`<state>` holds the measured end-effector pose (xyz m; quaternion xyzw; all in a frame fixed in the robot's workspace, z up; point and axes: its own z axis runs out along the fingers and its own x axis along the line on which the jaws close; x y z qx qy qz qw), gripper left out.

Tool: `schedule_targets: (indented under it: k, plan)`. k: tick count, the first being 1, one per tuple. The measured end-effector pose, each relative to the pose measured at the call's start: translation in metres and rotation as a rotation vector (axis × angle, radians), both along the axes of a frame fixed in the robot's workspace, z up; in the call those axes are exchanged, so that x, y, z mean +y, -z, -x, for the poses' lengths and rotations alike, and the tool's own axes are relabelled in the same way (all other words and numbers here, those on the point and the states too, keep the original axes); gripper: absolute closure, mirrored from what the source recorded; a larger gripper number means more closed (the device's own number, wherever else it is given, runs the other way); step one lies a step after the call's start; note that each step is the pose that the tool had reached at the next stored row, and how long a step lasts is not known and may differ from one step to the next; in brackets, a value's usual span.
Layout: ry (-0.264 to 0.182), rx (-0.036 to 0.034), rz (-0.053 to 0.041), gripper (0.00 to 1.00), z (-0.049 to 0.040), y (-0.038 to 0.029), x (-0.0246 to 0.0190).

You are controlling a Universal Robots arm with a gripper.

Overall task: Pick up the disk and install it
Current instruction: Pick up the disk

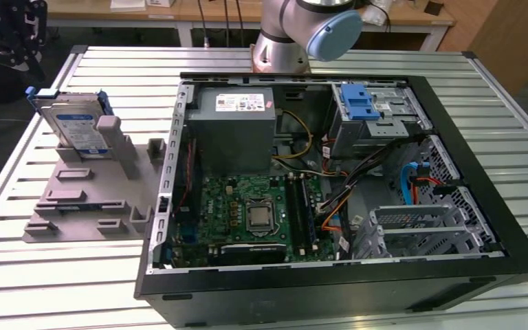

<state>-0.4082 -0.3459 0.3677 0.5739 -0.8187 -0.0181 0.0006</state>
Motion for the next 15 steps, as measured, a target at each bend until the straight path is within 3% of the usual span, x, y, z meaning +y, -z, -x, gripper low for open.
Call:
schedule_targets:
  k: [8, 15]
  plan:
    - [-0.014, -0.0001, 0.0000, 0.89, 0.0000, 0.0000, 0.0000]
    - [-0.104, -0.0014, -0.0029, 0.89, 0.0000, 0.0008, 0.0000]
